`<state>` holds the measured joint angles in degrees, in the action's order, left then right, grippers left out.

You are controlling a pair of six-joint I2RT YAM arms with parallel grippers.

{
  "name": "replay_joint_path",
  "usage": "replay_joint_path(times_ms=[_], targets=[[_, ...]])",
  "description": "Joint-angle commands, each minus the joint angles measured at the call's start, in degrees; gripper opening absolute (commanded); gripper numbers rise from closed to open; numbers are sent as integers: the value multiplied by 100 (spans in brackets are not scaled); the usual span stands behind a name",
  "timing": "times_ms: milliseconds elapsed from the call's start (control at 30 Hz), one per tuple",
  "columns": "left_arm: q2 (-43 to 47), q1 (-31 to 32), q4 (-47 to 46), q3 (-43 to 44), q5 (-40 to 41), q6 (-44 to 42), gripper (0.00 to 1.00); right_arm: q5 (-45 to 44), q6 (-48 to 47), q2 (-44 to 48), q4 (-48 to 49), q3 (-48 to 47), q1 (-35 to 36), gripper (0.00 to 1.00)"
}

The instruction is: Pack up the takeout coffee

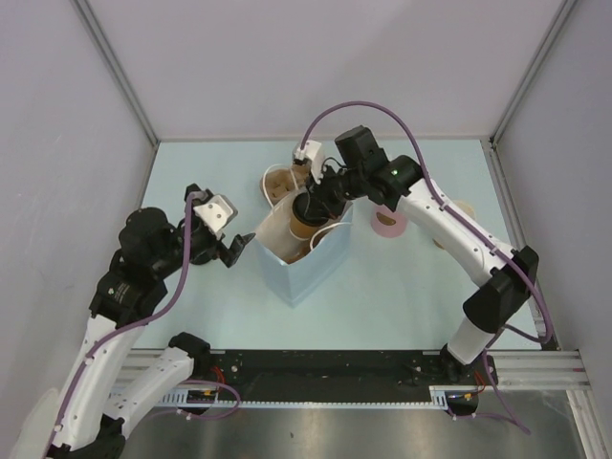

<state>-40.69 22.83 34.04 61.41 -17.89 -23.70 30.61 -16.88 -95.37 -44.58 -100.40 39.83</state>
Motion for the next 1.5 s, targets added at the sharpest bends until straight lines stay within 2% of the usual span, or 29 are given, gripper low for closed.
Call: replay_joint_path(times_ms=[0,233,567,767,1033,1100,1200,1233,1333,1467], targets=[[61,-59,-275,-24,110,208,99,-265,-201,-165,-472,-401,138,0],[-404,-59,-354,389,418,252,100,-670,-333,-517,-921,-699,314,0],[-1599,-51,-609,1329,-30,419,99,-1408,-351,-860,-1114,-990,385,0],[-2153,-59,-873,1313,-382,674,99,-1426,-351,-966,-1255,-1174,402,0],[-2646,-59,-1128,1286,-241,876,98,-1295,-263,-1071,-1352,-1149,411,0],[-2690,-59,-1172,1295,-198,903,94,-1268,-263,-1054,-1361,-1044,420,0],[-2760,-59,-1233,1304,39,964,75,-1294,-254,-983,-1273,-868,411,0],[-2778,-59,-1242,1295,118,982,63,-1338,-254,-948,-1203,-754,411,0],[-2848,-59,-1303,1304,347,1017,48,-1338,-254,-869,-1106,-622,402,0],[-2936,-59,-1347,1321,733,1131,40,-1330,-254,-825,-1097,-577,402,0]])
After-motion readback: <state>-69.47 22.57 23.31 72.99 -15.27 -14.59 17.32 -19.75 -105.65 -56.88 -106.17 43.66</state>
